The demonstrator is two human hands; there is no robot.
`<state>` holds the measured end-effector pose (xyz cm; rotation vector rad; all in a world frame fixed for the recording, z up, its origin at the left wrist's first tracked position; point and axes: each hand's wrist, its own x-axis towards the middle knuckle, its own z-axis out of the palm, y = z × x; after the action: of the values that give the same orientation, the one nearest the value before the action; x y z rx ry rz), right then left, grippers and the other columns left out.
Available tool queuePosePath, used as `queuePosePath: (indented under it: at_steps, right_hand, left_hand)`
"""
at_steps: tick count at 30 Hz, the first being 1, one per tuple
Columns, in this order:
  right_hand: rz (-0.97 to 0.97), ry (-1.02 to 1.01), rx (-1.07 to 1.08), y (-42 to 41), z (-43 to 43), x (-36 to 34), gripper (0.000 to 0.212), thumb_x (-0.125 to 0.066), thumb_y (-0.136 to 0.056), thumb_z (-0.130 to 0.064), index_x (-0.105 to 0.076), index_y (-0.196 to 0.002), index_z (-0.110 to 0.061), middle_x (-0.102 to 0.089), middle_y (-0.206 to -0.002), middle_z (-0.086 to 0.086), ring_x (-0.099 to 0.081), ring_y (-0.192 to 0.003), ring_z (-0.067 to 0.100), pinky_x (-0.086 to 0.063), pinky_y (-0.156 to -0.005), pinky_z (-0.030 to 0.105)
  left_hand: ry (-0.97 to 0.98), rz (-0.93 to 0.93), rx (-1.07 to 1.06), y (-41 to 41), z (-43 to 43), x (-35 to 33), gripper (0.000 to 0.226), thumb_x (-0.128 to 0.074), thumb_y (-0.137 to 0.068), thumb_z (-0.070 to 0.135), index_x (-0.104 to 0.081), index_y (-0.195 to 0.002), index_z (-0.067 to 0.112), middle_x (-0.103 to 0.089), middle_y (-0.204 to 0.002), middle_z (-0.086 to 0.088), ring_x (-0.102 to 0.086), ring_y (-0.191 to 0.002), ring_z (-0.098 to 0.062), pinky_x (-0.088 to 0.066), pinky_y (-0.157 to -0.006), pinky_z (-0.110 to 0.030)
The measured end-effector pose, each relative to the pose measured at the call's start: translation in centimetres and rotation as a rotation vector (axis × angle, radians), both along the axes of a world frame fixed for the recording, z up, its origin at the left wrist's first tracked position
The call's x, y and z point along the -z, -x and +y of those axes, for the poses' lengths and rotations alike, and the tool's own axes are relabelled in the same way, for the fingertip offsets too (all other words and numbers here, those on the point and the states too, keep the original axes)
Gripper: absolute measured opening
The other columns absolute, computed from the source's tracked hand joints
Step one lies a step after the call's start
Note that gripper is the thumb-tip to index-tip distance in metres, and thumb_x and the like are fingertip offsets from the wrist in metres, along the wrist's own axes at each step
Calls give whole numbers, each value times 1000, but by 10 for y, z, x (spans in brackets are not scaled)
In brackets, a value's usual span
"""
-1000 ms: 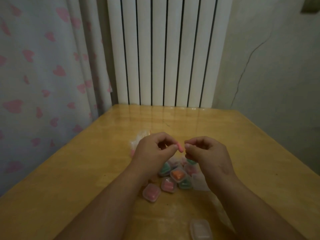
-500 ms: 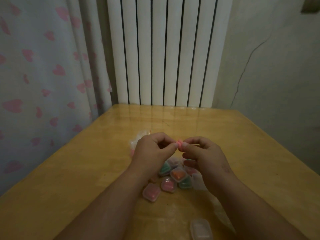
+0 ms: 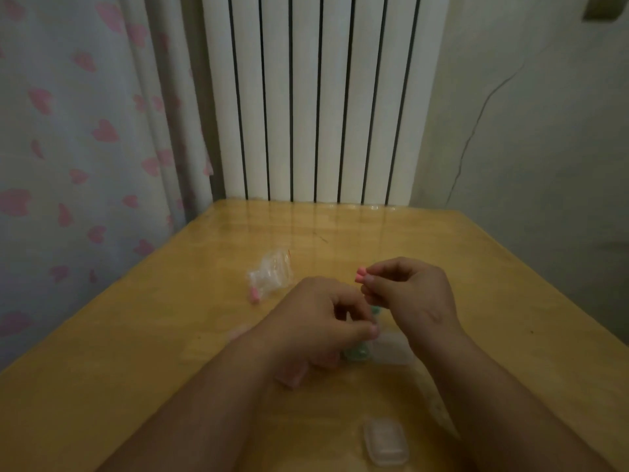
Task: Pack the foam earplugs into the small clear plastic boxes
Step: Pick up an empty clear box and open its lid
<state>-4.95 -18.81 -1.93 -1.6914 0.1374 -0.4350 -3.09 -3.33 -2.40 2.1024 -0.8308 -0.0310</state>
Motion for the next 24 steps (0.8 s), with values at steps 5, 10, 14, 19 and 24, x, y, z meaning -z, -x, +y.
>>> queuePosePath:
  at_steps: [5,10,14,19,24]
  right_hand:
    - [-39,32,51,-3,-3,2,10,-72,-81,-2,-71,-78,-11,-75,-77,1,-72,-73,15,-61,-70,33]
    - [-51,82,104,-5,-4,4,5,-75,-81,-13,-71,-81,-15,-74,-77,1,-71,-72,11,-61,-68,31]
    - [-54,96,109,-5,-2,5,6,-77,-80,-15,-71,-81,-16,-73,-76,1,-71,-70,11,-61,-65,27]
    - [-45,112,117,-6,-1,6,5,-75,-82,-15,-70,-82,-16,-73,-76,1,-71,-71,10,-61,-66,28]
    - [-45,92,117,-7,-1,7,6,-76,-81,-13,-70,-81,-15,-73,-75,1,-71,-70,13,-61,-65,29]
  left_hand:
    - [-303,-260,186,5,-10,4,16,-75,-78,44,-78,-89,32,-67,-88,16,-53,-89,-1,-46,-89,-36]
    - [-204,-25,318,9,-10,3,14,-79,-78,33,-78,-91,27,-69,-85,16,-63,-89,-8,-52,-87,-44]
    - [-286,-18,371,8,-7,0,26,-82,-72,40,-76,-96,32,-66,-87,21,-62,-94,-6,-50,-92,-43]
    - [-559,-96,462,10,-4,-7,47,-81,-70,50,-68,-115,43,-47,-111,19,-38,-114,-2,-36,-106,-30]
    - [-652,-169,473,14,-6,-5,49,-79,-71,55,-66,-117,48,-40,-115,16,-30,-116,-5,-30,-108,-33]
